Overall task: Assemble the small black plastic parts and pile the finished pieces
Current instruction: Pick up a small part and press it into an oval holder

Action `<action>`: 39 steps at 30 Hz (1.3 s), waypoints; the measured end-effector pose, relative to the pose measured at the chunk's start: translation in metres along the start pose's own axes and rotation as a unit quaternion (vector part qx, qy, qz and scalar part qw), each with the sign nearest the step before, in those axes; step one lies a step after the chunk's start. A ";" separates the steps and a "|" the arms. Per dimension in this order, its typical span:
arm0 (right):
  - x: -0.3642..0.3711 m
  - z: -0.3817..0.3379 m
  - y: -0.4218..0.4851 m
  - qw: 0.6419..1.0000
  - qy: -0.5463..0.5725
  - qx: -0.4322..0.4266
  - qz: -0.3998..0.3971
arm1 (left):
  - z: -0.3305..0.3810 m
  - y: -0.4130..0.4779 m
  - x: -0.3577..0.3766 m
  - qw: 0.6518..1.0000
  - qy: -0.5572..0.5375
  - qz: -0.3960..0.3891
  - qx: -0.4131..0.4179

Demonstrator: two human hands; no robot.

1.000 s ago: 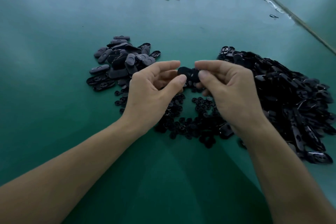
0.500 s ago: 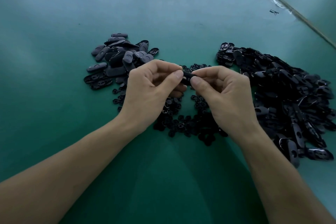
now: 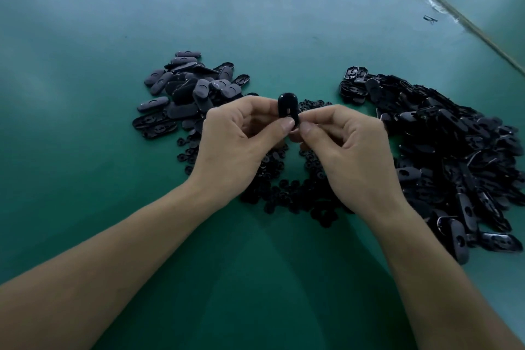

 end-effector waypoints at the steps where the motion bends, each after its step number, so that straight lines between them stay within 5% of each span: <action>1: -0.004 0.000 0.000 0.999 -0.047 -0.008 0.007 | -0.001 0.000 -0.001 1.000 -0.004 0.007 -0.003; 7: -0.003 0.006 -0.003 0.955 -0.294 -0.003 -0.043 | -0.005 0.001 -0.004 0.999 -0.011 0.031 -0.011; 14: 0.008 0.004 0.000 0.937 -0.344 -0.015 -0.053 | -0.003 0.002 -0.005 0.999 0.009 0.037 -0.004; 21: -0.008 -0.007 0.000 0.982 -0.178 -0.039 0.053 | -0.004 0.000 -0.005 0.999 0.008 0.043 -0.008; 39: -0.007 -0.008 -0.001 0.998 0.026 -0.025 0.055 | -0.004 -0.001 -0.004 0.999 0.026 0.025 -0.020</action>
Point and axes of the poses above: each hand's wrist, its own y-axis towards the middle knuckle, its own x-axis out of the palm, z = x × y, the point moved 8 cm from there along y, towards the middle knuckle, and after that the axes turned 2 degrees about -x, right-handed, at the moved point
